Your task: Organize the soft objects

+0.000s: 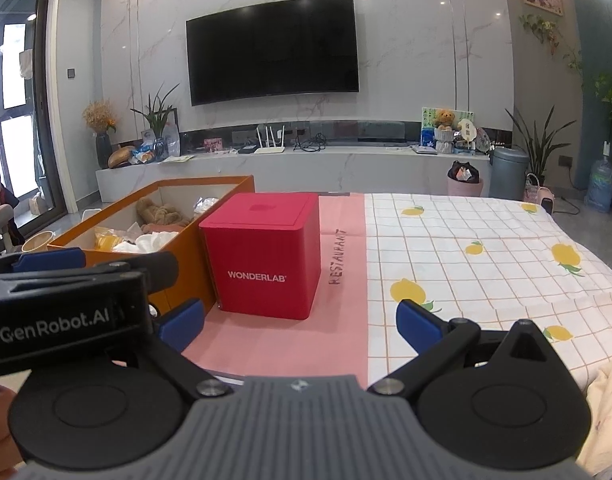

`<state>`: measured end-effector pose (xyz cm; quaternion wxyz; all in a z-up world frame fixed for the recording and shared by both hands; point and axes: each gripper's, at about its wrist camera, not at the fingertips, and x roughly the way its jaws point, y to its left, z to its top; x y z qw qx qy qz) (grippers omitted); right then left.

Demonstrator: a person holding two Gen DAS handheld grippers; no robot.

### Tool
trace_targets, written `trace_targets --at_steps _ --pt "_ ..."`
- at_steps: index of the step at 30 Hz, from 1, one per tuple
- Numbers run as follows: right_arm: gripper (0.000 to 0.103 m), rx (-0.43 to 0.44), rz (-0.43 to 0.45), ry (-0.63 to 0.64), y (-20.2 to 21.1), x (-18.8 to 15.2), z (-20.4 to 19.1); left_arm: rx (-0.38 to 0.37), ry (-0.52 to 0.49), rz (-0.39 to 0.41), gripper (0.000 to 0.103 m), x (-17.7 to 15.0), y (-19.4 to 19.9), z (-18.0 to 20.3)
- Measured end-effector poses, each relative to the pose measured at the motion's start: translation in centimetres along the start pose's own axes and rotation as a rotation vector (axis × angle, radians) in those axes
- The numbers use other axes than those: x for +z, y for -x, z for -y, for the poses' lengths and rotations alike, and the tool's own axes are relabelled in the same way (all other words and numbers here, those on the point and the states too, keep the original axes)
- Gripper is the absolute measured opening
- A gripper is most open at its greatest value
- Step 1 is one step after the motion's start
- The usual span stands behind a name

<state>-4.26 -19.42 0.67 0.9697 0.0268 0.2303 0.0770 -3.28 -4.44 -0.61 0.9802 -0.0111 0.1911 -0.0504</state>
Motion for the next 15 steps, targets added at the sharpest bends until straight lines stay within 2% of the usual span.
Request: trace_targets --at_steps 15 --pt "0.100 0.009 -0.021 -0.011 -0.16 -0.11 0.03 0.025 -0.006 0.010 0.100 -0.18 0.19 0.20"
